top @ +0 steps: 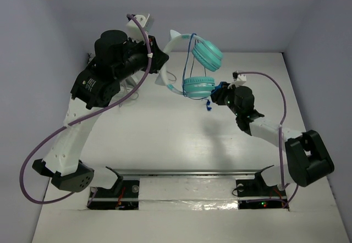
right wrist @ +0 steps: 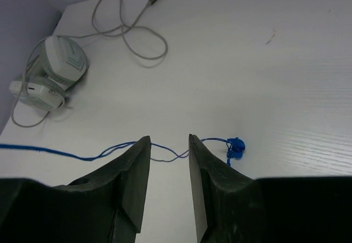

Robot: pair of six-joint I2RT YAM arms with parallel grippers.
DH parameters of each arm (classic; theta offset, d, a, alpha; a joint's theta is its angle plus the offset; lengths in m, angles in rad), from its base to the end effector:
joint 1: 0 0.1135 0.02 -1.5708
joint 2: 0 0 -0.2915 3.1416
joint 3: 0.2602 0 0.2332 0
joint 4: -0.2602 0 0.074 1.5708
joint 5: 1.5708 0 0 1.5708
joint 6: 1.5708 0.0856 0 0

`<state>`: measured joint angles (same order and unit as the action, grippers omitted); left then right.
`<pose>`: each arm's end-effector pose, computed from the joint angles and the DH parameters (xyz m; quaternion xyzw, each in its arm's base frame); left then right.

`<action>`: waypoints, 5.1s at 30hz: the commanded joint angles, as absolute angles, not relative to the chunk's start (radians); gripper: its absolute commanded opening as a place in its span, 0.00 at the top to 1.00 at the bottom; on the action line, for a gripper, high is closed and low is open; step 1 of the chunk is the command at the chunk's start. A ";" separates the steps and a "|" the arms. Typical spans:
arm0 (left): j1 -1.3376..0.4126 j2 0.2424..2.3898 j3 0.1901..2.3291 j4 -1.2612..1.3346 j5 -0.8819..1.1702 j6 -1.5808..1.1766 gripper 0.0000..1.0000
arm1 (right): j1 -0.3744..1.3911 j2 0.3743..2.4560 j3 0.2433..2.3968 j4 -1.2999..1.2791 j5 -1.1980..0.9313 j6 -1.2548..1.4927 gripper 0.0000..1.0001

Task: Wrap the headphones

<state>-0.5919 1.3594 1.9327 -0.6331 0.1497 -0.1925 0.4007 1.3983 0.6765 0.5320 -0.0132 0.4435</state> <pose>0.2202 -0.1635 0.5617 0.1943 0.7013 -0.3116 0.6110 0.3085 0.1319 0.2667 0.0123 0.7708 0.2656 0.5789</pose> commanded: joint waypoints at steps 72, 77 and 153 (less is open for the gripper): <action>-0.586 1.368 2.016 -0.468 0.196 -0.267 1.00 | 0.462 1.839 0.799 0.874 -0.147 0.439 0.47; -0.586 1.399 2.008 -0.430 0.126 -0.273 1.00 | 0.485 1.810 0.763 0.882 -0.181 0.495 0.78; -0.715 1.379 1.117 -0.362 0.066 -0.069 1.00 | 0.928 1.351 1.192 -0.253 0.908 0.015 1.00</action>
